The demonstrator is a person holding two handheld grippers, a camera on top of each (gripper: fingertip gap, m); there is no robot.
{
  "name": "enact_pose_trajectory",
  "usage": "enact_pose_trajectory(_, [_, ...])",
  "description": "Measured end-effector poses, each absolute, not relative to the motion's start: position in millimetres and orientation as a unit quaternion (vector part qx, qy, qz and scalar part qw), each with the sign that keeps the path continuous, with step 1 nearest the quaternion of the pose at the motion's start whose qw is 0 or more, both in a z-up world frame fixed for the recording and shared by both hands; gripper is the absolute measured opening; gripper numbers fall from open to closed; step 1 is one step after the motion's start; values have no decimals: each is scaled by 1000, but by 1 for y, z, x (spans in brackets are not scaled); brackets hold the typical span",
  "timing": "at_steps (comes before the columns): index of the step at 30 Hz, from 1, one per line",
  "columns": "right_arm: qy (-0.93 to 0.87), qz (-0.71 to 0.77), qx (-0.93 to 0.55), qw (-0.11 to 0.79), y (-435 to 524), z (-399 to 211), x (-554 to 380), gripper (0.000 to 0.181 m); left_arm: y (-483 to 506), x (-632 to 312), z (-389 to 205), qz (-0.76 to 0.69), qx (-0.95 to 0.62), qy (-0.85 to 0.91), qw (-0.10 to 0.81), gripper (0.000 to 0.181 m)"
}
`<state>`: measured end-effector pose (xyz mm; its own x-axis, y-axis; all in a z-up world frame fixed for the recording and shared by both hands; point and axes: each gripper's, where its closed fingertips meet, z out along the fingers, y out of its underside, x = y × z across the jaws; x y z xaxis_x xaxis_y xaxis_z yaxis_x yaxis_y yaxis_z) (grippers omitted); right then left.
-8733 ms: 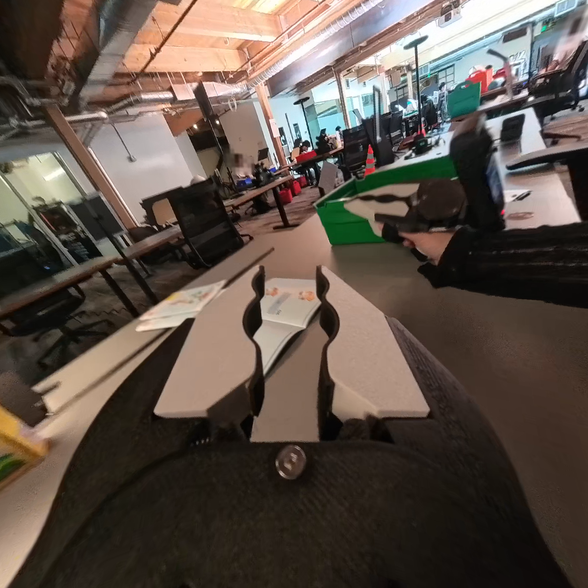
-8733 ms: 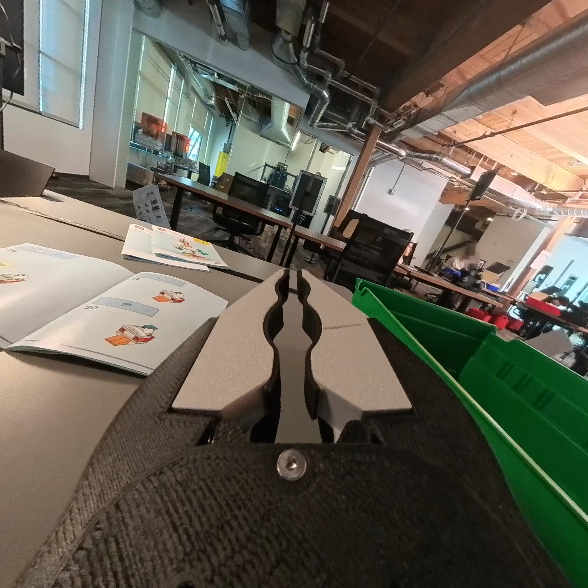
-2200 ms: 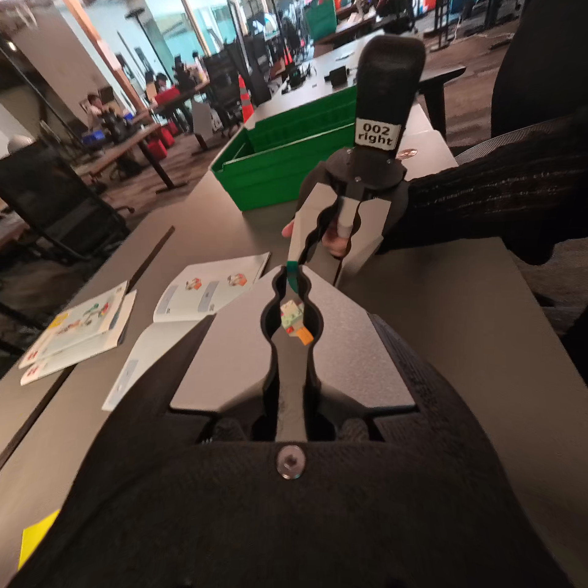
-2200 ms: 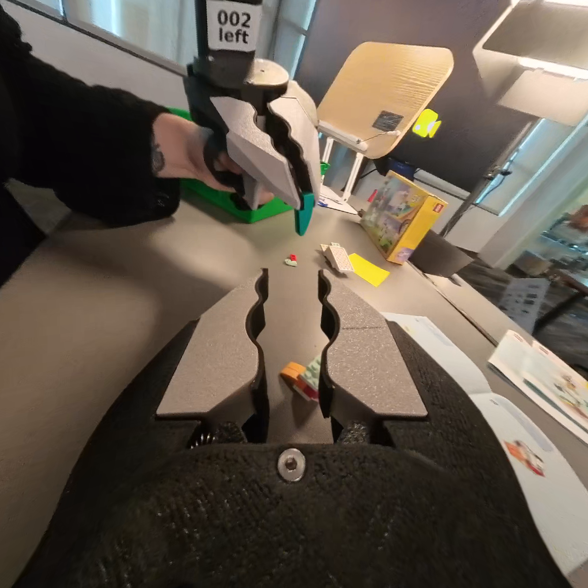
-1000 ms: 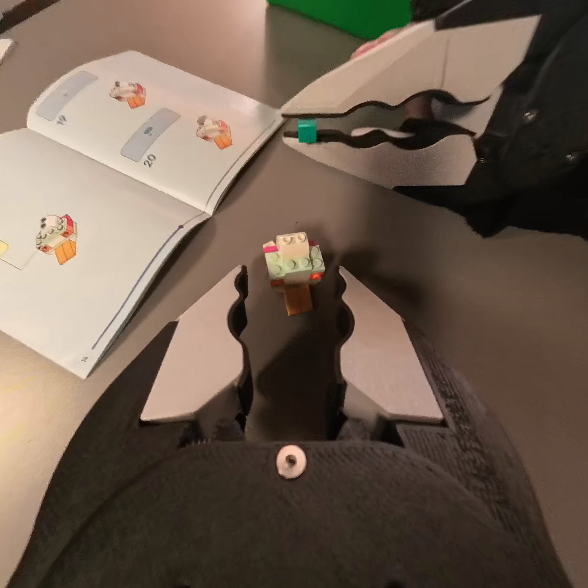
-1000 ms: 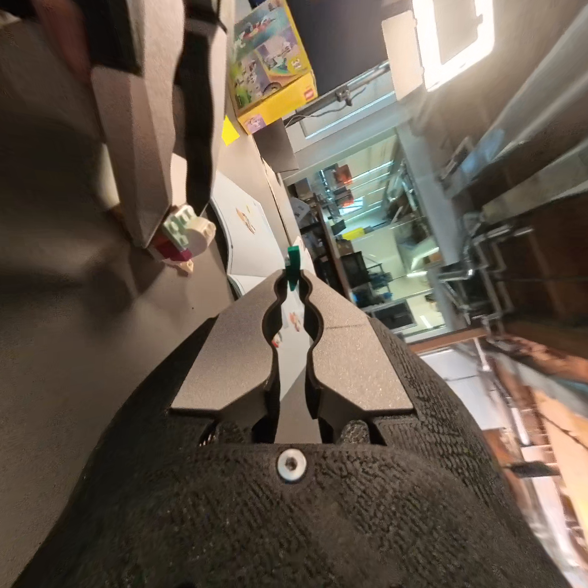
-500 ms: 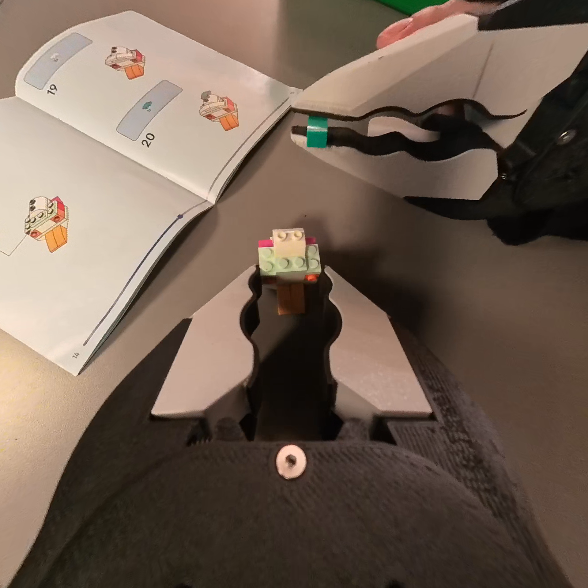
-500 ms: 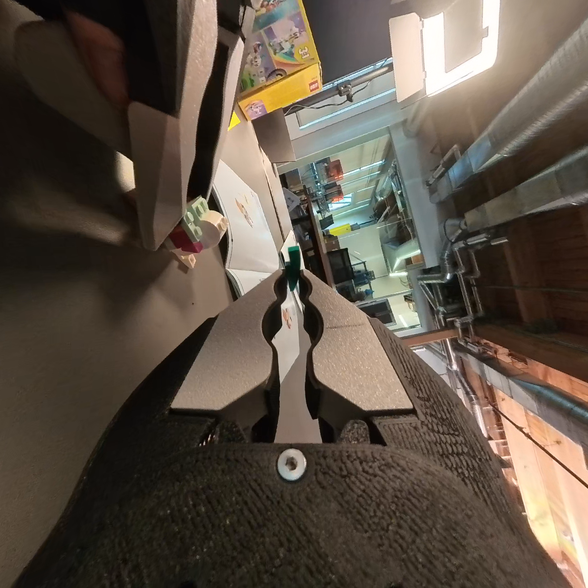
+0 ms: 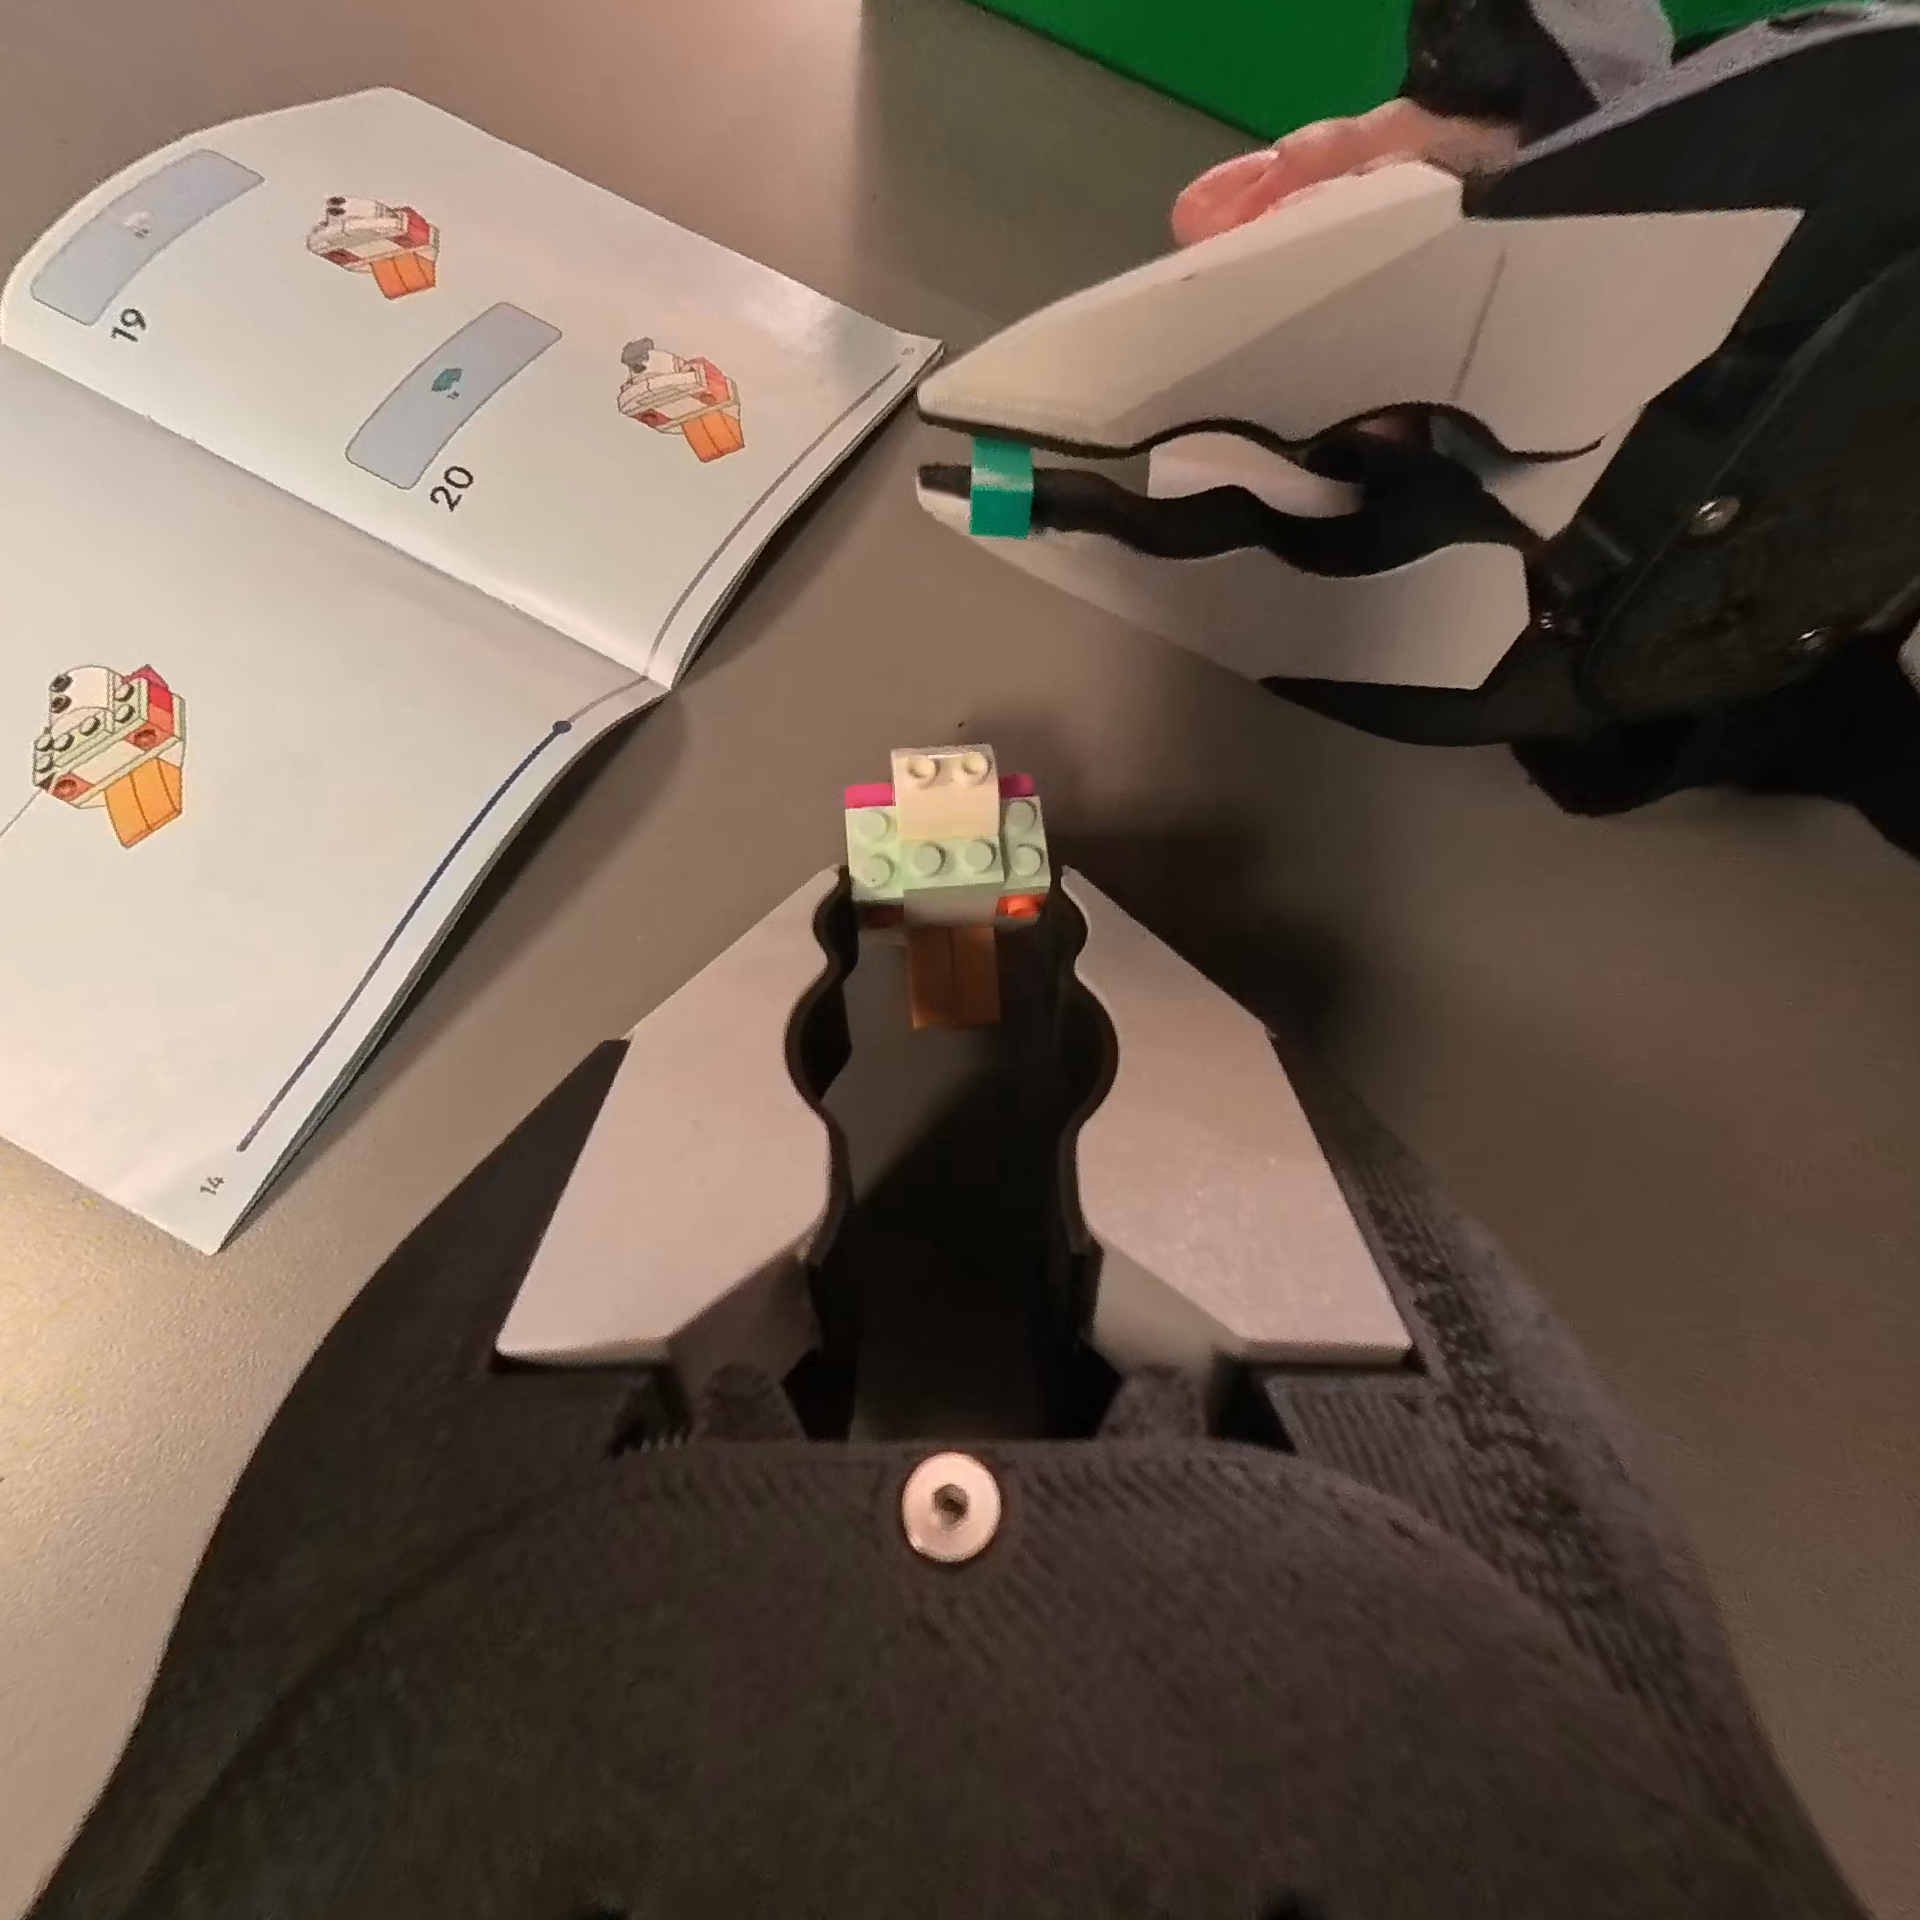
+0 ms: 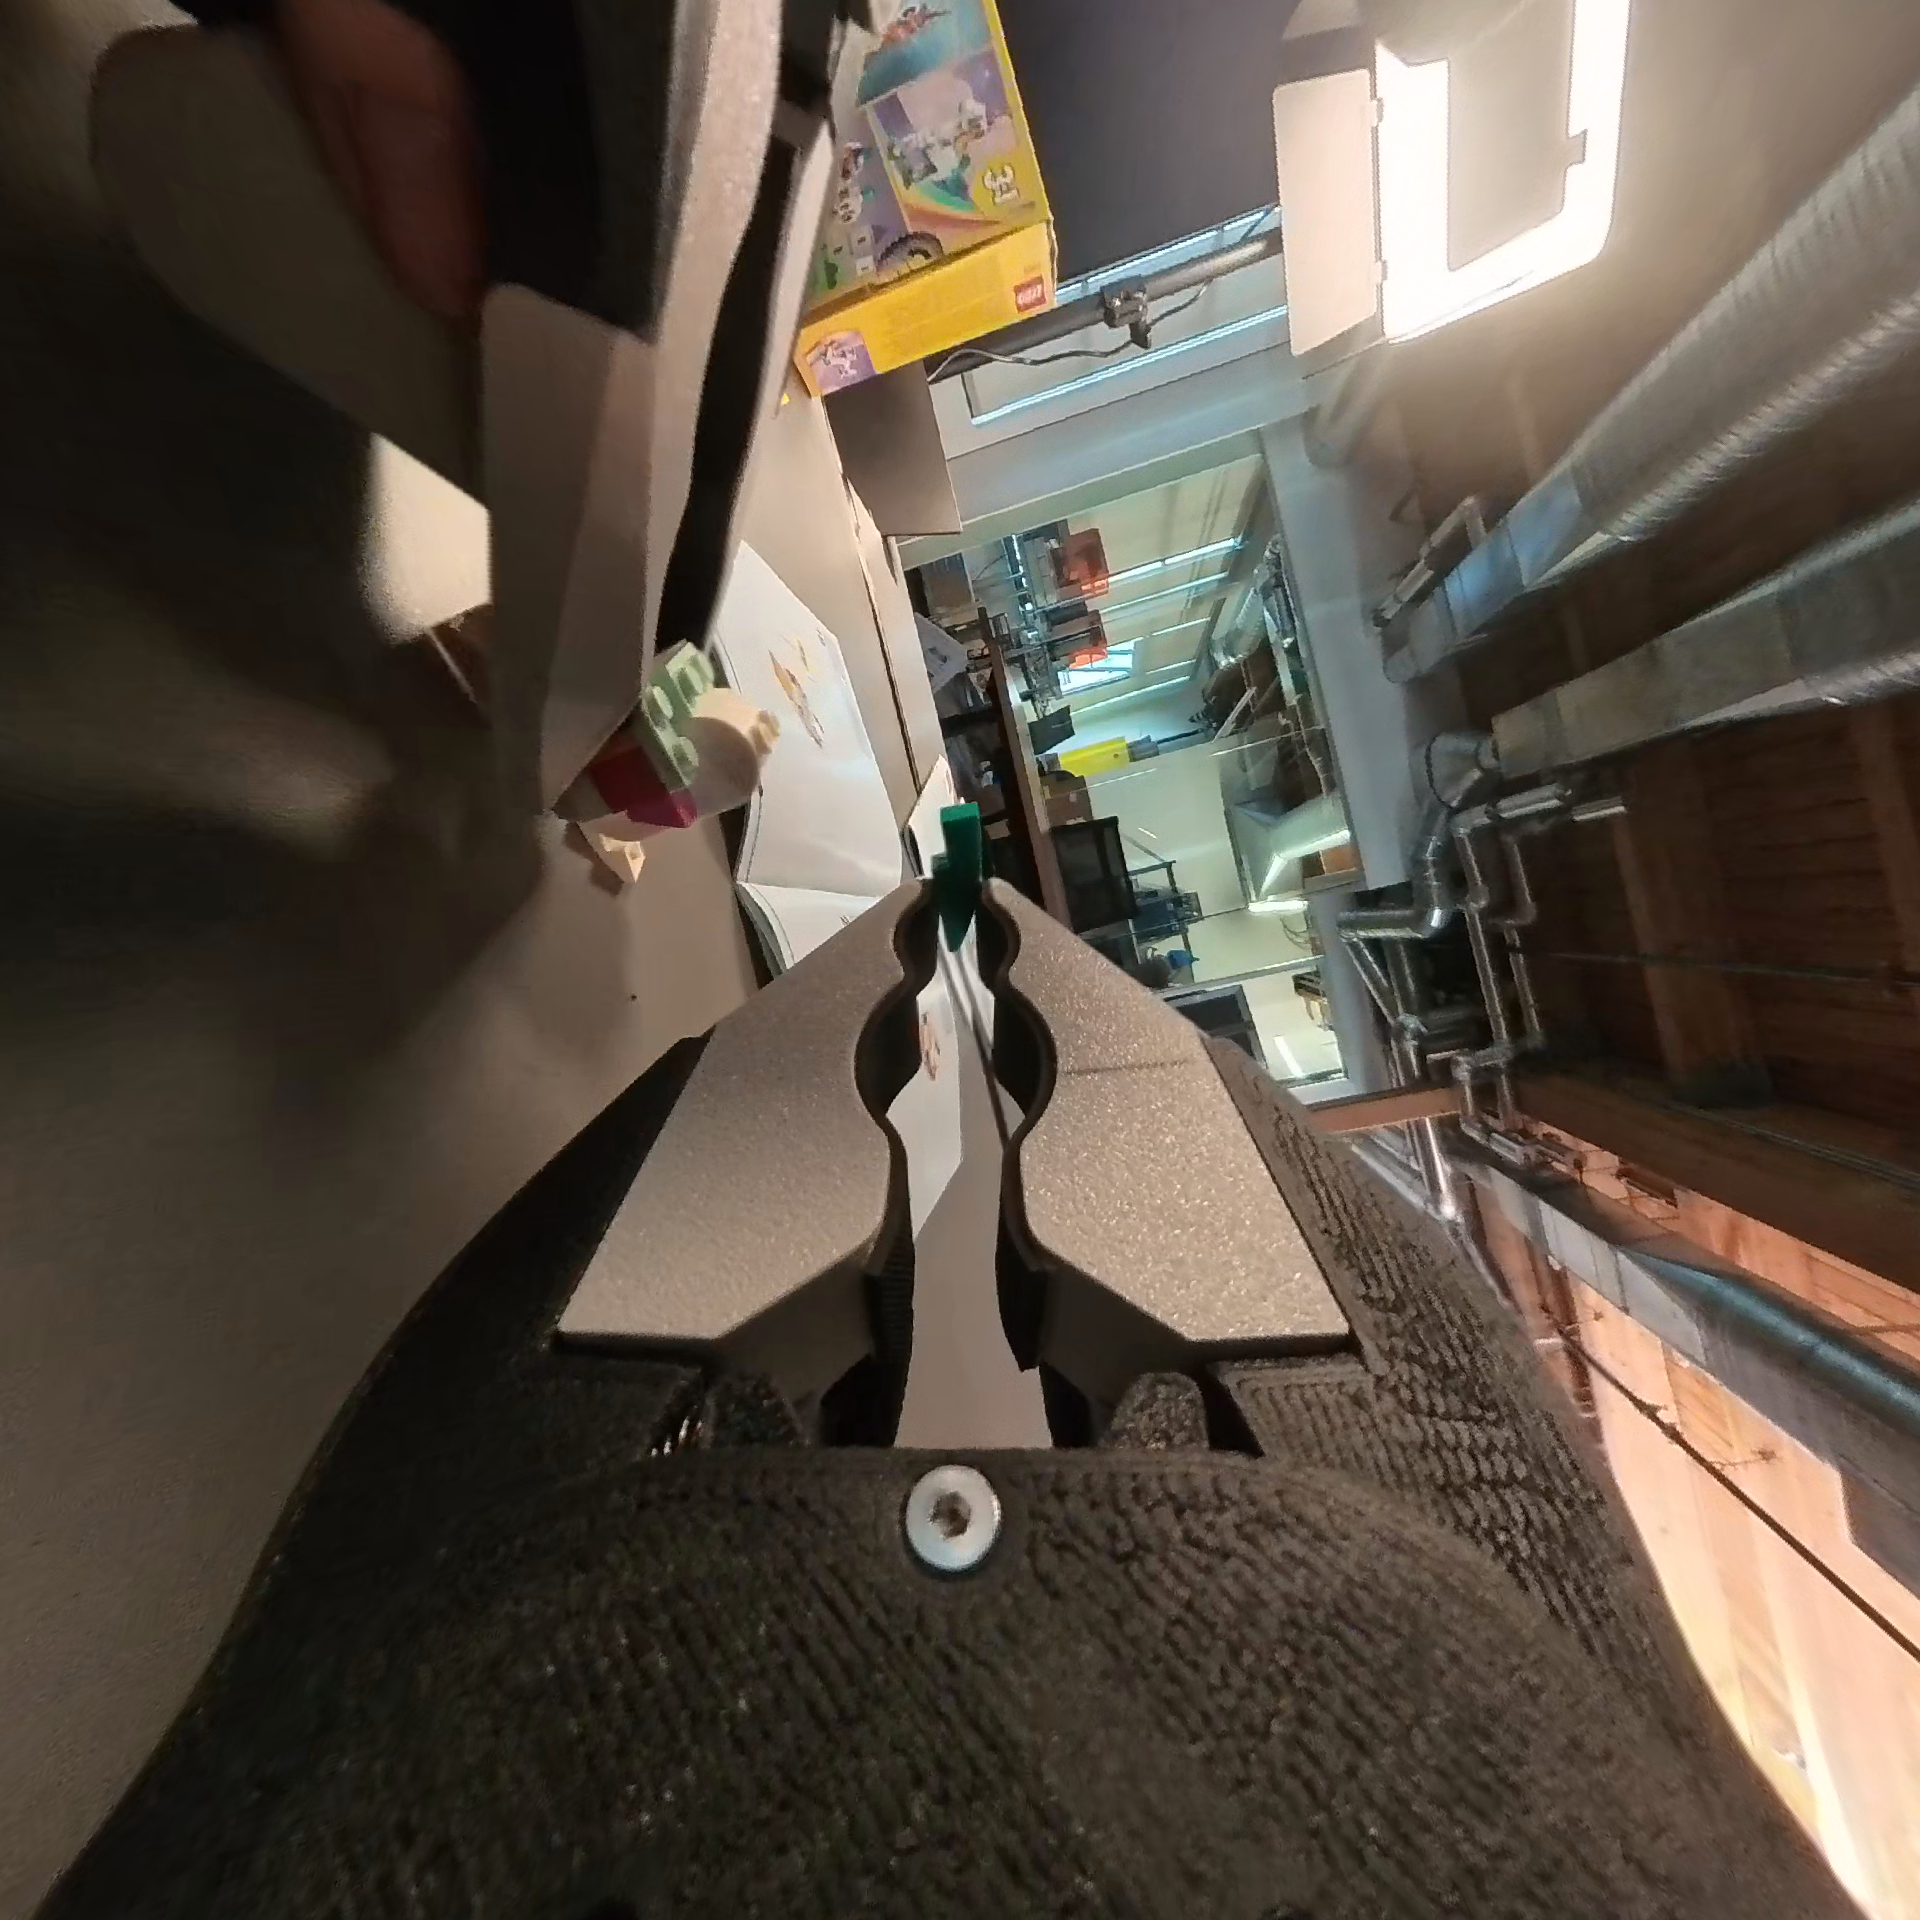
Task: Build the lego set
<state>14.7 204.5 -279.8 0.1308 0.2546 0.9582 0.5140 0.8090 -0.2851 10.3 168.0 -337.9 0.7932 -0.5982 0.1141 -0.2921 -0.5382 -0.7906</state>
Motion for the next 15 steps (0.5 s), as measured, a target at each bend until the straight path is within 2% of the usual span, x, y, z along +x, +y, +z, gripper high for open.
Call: enact_pose_trajectory(15, [-650, -102, -293, 694, 206, -279, 15, 5, 166, 12, -336, -183, -850, 272, 412, 35])
